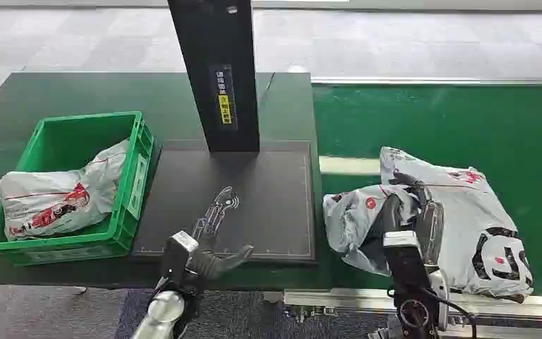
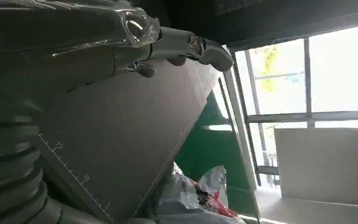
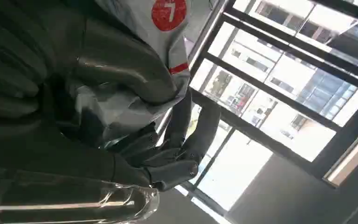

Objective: Moved the parcel from conveyor to table for the left to box.

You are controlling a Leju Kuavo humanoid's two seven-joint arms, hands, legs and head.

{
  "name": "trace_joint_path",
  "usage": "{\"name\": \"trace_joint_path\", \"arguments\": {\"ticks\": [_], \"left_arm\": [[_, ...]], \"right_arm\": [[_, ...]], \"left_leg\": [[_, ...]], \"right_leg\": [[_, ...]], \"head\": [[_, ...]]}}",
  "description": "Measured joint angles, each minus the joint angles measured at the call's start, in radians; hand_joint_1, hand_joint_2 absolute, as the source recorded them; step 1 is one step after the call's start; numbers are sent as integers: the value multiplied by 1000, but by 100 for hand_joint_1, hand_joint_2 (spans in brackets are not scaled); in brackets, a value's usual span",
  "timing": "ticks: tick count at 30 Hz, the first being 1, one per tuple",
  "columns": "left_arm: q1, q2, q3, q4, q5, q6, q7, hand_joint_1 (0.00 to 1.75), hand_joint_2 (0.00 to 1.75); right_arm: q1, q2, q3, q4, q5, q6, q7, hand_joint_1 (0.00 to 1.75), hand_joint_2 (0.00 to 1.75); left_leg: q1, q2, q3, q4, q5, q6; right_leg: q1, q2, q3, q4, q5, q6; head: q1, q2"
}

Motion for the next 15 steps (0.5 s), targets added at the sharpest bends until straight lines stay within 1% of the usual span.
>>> {"name": "trace_joint_path", "arguments": {"ticks": [2, 4, 6, 8, 10, 12, 15], "left_arm": [[-6, 0, 0, 8, 0, 0, -3, 0, 175], [-9, 0, 0, 15, -1, 1, -5, 0, 175], [-8, 0, 0, 18, -2, 1, -5, 0, 175], [-7, 1, 0, 21, -3, 1, -5, 0, 175], [-4, 2, 0, 22, -6, 0, -6, 0, 175], [0, 3, 0, 23, -9, 0, -8, 0, 175], [6, 4, 0, 26, -9, 0, -9, 0, 175]], "right_arm": [[8, 6, 17, -4, 2, -4, -6, 175, 175], [10, 14, 22, -4, -42, -10, 13, 175, 175], [10, 15, 16, -4, -139, 7, 33, 175, 175], [10, 15, -9, -3, -278, 52, 52, 175, 175], [11, 15, -47, 0, -449, 123, 74, 175, 175], [18, 14, -88, 6, -537, 157, 76, 175, 175], [24, 14, -132, 13, -563, 169, 74, 175, 175]], "left_leg": [[0, 0, 0, 0, 0, 0], [0, 0, 0, 0, 0, 0], [0, 0, 0, 0, 0, 0], [0, 0, 0, 0, 0, 0], [0, 0, -1, 0, 0, 0], [0, 0, -1, 0, 0, 0], [0, 0, -1, 0, 0, 0]], "right_leg": [[0, 0, 0, 0, 0, 0], [0, 0, 0, 0, 0, 0], [0, 0, 0, 0, 0, 0], [0, 0, 0, 0, 0, 0], [0, 0, 0, 0, 0, 0], [-1, 0, 0, 0, 0, 0], [0, 0, 0, 0, 0, 0]], "head": [[0, 0], [0, 0], [0, 0], [0, 0], [0, 0], [0, 0], [0, 0]]}}
